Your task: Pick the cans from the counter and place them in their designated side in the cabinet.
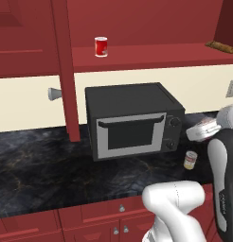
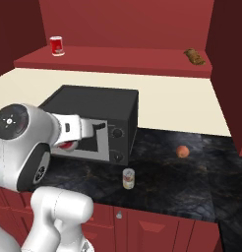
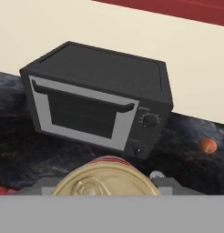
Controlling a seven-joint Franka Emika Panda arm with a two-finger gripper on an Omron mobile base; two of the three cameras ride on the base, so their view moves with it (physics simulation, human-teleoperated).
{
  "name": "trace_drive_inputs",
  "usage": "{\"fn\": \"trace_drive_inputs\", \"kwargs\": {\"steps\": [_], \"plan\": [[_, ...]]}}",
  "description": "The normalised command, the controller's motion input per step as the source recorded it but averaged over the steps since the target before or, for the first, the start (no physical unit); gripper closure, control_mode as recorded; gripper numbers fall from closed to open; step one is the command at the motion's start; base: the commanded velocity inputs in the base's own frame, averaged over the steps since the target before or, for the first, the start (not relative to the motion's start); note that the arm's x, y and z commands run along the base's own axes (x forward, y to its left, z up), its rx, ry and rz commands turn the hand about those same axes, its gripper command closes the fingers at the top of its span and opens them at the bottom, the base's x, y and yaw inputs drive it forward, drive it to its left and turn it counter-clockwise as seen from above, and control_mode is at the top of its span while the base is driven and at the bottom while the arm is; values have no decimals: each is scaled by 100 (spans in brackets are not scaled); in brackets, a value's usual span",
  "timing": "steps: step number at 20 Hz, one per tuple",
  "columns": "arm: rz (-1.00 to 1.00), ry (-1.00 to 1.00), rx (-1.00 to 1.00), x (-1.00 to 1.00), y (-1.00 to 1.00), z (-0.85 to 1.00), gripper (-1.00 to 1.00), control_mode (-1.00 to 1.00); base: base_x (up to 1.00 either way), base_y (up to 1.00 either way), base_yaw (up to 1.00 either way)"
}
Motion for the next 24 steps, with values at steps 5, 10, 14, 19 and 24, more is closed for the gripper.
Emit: {"fn": "trace_drive_inputs", "kwargs": {"steps": [5,10,14,19,24], "plan": [[3,-5,0,0,8,36,100,-100,0,0,0],[4,-13,0,0,16,22,100,-100,0,0,0],[3,-16,0,0,16,19,100,-100,0,0,0],[3,-13,0,2,17,23,100,-100,0,0,0],[3,-4,0,11,11,32,100,-100,0,0,0]]}}
